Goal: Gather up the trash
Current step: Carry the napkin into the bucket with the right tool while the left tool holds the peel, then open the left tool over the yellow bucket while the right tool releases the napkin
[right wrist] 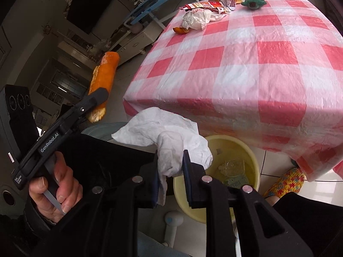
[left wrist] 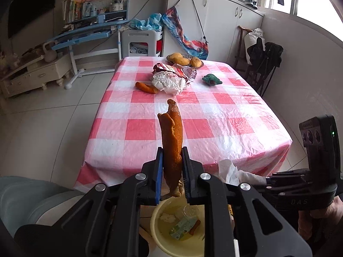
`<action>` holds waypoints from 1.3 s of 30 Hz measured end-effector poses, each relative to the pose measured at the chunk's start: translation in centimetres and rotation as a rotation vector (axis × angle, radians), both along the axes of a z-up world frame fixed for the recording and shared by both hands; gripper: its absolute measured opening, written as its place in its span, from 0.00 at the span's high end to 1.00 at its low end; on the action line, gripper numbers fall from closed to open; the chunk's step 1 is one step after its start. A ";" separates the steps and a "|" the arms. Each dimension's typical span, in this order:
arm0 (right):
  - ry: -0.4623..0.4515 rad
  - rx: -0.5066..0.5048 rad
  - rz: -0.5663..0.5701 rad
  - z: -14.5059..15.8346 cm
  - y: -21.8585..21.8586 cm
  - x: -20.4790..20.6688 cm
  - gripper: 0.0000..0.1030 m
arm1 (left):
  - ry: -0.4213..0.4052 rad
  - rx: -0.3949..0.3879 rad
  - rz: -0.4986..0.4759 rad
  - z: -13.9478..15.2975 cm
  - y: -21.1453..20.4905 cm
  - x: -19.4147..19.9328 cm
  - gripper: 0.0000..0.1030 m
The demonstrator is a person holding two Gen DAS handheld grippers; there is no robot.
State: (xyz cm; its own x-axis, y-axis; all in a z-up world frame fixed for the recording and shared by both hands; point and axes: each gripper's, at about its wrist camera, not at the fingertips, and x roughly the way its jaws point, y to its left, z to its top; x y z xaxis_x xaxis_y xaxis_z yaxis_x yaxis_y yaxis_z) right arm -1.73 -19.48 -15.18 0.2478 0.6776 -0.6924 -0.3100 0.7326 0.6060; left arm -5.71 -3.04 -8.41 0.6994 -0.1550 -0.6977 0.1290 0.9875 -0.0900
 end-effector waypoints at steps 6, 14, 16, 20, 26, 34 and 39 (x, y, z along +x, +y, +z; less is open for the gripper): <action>0.011 0.007 -0.003 -0.2 0.7 0.3 0.79 | -0.021 0.009 -0.009 0.3 0.0 -2.1 0.85; 0.034 -0.050 -0.003 -1.6 0.3 0.5 0.76 | -0.016 0.015 -0.018 0.0 -0.4 -3.5 0.85; 0.039 -0.063 -0.007 -1.8 0.6 1.1 0.76 | 0.007 0.002 -0.019 -0.3 -0.4 -3.6 0.85; 0.049 -0.127 -0.029 -2.6 0.8 1.5 0.51 | 0.081 -0.007 -0.009 -2.0 -0.6 -4.2 0.85; 0.000 -0.198 -0.152 -2.1 0.0 2.0 0.34 | 0.193 0.045 -0.024 -4.7 -1.6 -4.7 0.85; -0.302 -0.257 -0.359 1.8 -2.1 0.1 0.12 | 0.228 0.075 -0.024 -5.4 -1.8 -4.5 0.55; -0.410 -0.322 -0.420 2.6 -2.2 0.3 0.07 | 0.079 0.076 0.049 -3.1 -1.2 -5.0 0.26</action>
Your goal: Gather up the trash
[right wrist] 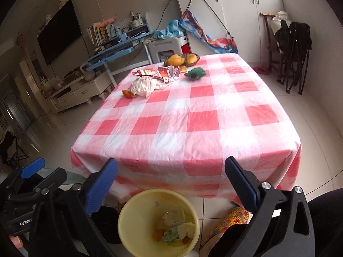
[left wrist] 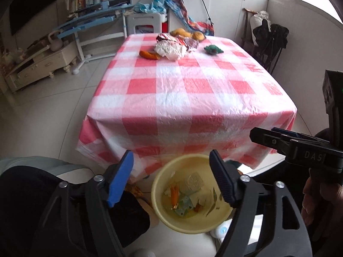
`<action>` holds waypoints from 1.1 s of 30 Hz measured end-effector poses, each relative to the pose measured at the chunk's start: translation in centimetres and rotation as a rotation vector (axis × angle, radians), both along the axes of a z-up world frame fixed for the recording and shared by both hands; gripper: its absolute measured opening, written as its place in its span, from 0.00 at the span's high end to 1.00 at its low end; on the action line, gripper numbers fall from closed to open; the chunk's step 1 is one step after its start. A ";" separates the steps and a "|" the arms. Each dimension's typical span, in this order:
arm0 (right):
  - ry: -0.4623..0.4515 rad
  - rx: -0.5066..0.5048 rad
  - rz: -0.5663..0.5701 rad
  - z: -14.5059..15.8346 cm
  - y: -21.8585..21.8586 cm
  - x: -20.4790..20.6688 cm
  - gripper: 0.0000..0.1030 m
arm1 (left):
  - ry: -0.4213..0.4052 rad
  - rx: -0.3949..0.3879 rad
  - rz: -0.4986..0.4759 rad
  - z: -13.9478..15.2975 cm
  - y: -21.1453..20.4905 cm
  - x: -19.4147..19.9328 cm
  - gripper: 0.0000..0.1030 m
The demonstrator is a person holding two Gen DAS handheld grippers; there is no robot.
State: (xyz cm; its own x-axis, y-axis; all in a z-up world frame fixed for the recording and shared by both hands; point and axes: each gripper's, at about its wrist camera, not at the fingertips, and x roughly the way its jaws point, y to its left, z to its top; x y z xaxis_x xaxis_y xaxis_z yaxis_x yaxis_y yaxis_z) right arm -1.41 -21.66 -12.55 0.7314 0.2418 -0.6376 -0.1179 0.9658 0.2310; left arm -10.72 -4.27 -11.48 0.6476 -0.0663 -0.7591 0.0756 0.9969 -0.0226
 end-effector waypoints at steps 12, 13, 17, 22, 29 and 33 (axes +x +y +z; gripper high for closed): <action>-0.003 -0.044 -0.034 -0.2 -0.9 -0.3 0.07 | -0.164 0.044 0.101 2.3 0.4 0.2 0.08; -0.002 -0.048 -0.033 -0.2 -0.7 -0.3 0.07 | -0.165 0.040 0.106 2.3 0.6 0.3 0.08; -0.008 -0.060 -0.035 -0.2 -0.6 -0.5 0.07 | -0.169 0.023 0.130 2.4 1.0 0.4 0.07; -0.015 -0.068 -0.037 -0.1 -0.6 -0.7 0.07 | -0.173 0.006 0.154 2.4 1.6 0.5 0.07; -0.027 -0.070 -0.040 0.2 -0.6 -0.9 0.07 | -0.187 0.003 0.168 2.4 1.6 0.5 0.07; -0.022 -0.073 -0.038 0.2 -0.5 -0.9 0.07 | -0.189 0.006 0.170 2.4 1.7 0.6 0.07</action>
